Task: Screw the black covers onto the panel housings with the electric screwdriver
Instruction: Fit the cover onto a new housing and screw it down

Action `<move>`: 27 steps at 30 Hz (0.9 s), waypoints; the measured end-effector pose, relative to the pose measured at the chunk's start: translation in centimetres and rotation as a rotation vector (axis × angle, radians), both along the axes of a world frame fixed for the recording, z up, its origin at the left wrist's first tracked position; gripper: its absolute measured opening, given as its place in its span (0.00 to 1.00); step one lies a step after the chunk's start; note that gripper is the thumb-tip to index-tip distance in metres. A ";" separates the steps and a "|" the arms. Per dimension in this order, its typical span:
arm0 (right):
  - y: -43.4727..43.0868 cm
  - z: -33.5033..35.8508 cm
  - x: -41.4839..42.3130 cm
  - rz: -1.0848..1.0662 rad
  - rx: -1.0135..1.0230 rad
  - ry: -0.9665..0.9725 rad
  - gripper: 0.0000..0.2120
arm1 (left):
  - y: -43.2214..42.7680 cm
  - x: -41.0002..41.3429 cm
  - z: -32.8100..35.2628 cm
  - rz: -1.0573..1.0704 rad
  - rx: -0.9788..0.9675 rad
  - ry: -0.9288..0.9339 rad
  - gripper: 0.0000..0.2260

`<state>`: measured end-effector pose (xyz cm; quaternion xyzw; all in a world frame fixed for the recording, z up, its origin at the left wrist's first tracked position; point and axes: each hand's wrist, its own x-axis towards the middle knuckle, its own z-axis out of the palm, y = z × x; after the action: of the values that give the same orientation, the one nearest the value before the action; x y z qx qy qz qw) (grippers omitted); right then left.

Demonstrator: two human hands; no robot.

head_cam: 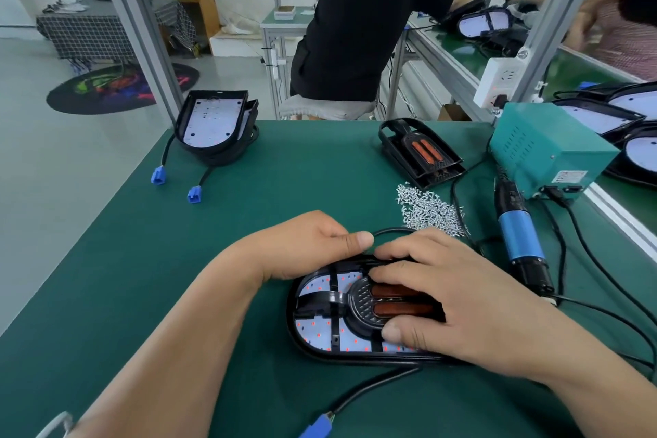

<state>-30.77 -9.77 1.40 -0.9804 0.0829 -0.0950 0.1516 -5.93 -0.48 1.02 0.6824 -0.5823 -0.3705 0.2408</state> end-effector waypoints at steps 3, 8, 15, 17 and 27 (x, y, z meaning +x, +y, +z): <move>-0.1 -0.2 -0.5 -0.013 0.046 -0.036 0.28 | 0.2 0.5 0.2 -0.061 0.021 -0.027 0.22; -2.5 0.7 -3.3 -0.425 0.119 -0.286 0.24 | 0.3 0.6 0.0 -0.079 0.000 0.004 0.19; -7.5 -0.9 -8.2 -1.003 -0.040 0.194 0.49 | -0.1 0.7 -0.6 -0.032 -0.031 0.089 0.15; -7.3 -1.3 -8.0 -0.960 -0.002 0.232 0.45 | -0.1 0.7 -0.4 -0.040 -0.036 0.112 0.14; -7.6 -1.2 -8.3 -1.004 0.343 -0.055 0.24 | -0.7 0.7 -1.1 0.256 0.000 0.570 0.14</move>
<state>-39.07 -17.40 0.23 -0.7782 0.5524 -0.1668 0.2478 -5.22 -1.21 -0.10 0.6188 -0.4008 -0.5135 0.4391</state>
